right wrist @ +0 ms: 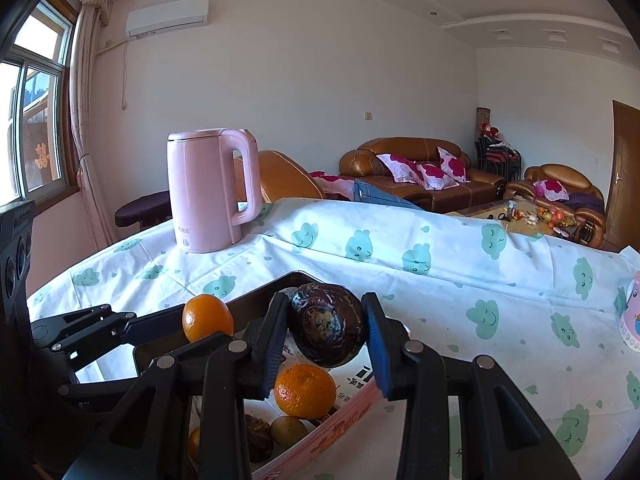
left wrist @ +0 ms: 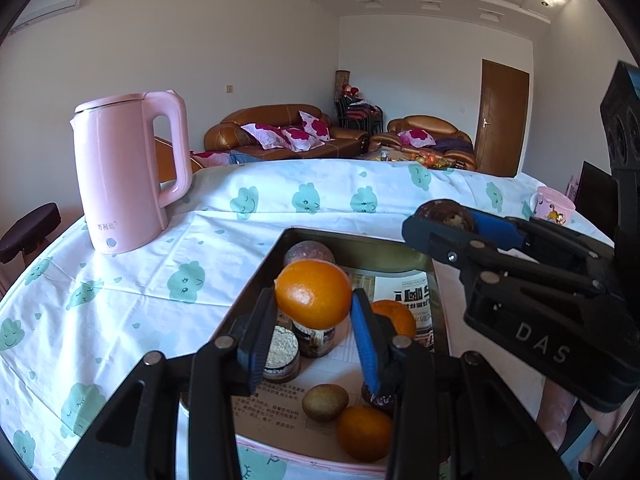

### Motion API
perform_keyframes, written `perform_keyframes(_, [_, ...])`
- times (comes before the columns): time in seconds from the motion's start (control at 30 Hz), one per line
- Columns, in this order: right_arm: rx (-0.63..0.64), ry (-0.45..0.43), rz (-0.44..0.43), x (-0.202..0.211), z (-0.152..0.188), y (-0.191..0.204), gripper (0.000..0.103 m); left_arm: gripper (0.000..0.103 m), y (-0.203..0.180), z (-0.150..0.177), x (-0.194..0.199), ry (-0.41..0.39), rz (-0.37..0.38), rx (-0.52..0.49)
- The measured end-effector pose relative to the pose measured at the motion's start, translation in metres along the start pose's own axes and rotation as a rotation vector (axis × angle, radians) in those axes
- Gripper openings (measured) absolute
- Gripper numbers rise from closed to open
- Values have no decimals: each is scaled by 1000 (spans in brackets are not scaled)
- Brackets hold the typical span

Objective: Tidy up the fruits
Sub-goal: 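Lower the orange into the box with the left gripper while the right gripper lowers the cake into it, then open both grippers and withdraw them from the tin box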

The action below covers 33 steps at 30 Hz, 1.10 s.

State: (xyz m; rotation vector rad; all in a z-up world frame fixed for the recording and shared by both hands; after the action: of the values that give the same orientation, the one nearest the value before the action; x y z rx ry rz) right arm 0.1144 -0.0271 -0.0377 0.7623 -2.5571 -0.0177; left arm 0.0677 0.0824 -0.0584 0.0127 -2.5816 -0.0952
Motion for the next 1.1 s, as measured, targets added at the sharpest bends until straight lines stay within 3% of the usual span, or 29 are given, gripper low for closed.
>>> perform_keyframes(0.63, [-33, 157, -18, -42, 16, -6, 40, 42, -2, 8, -16, 81, 29, -5])
perform_keyframes(0.7, [-41, 159, -18, -43, 16, -8, 47, 44, -2, 7, -16, 80, 26, -7])
perform_keyframes(0.73, [-42, 155, -12, -42, 16, -8, 57, 45, -2, 7, -16, 81, 28, -5])
perform_keyframes(0.8, [-50, 151, -15, -41, 16, -10, 65, 61, -1, 8, -15, 77, 20, -1])
perform_keyframes(0.83, [-53, 148, -18, -40, 16, -11, 68, 64, -1, 8, -14, 71, 16, 0])
perform_keyframes(0.97, [-61, 123, -10, -34, 15, -12, 69, 79, -1, 8, -7, 39, 11, -6])
perform_keyframes(1.1, [-85, 66, 15, -20, 15, -20, 70, 79, 1, 7, -2, 8, 9, 6])
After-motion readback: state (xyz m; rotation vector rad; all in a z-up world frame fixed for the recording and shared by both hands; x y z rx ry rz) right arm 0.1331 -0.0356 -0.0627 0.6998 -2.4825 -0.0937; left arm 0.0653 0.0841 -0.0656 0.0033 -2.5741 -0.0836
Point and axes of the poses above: each gripper's, at about its wrist camera, not at the fingertips, and x roughly against the way its jaws point, y to its left, z to its underside, the point moved 1 cm from there along -x, roughly the way its jaws point, and after that the axes turned 6 degrees about -x, right-handed, at the moved point
